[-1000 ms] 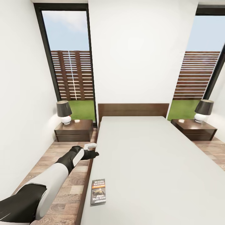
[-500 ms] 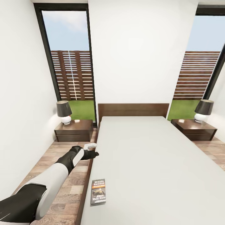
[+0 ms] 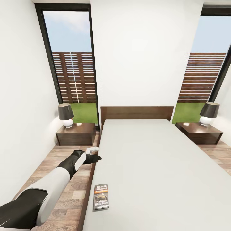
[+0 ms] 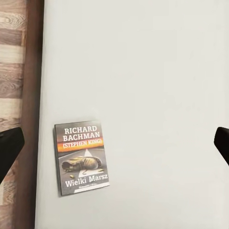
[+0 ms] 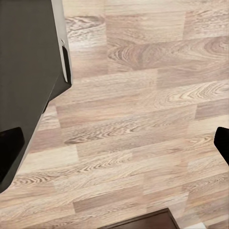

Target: In the bedroom, move the book from the bed onto either nightstand, and place the two sandals side by side next to the bed.

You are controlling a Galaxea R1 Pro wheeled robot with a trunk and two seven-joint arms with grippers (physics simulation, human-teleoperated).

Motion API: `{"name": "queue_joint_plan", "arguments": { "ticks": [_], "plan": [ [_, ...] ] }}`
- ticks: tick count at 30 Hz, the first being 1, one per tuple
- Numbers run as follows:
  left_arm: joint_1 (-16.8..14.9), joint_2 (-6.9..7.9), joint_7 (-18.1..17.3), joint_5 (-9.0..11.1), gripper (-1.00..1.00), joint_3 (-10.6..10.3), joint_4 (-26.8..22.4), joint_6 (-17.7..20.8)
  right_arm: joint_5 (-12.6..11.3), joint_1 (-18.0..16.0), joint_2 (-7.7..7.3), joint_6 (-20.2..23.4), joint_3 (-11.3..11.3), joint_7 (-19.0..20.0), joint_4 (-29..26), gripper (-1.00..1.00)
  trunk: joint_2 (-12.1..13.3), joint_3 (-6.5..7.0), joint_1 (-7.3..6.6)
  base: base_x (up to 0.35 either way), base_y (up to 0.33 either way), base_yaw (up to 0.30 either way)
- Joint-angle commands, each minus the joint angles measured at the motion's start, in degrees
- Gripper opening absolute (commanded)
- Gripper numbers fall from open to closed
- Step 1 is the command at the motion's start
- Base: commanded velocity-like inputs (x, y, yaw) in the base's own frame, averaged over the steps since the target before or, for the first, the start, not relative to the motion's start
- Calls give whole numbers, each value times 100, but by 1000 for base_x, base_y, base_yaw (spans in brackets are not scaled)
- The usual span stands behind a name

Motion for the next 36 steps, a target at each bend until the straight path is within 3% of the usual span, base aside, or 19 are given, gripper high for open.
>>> {"name": "queue_joint_plan", "arguments": {
  "ticks": [1,36],
  "plan": [
    [-4,4,-5,11,100,-29,-5,21,-24,-5,-4,-40,-8,-7,10,100,-12,-12,4,0,0,0],
    [-4,3,-27,2,100,-33,-46,277,-47,-5,10,54,-14,17,16,100,-12,-36,4,0,0,0]
  ]
}}
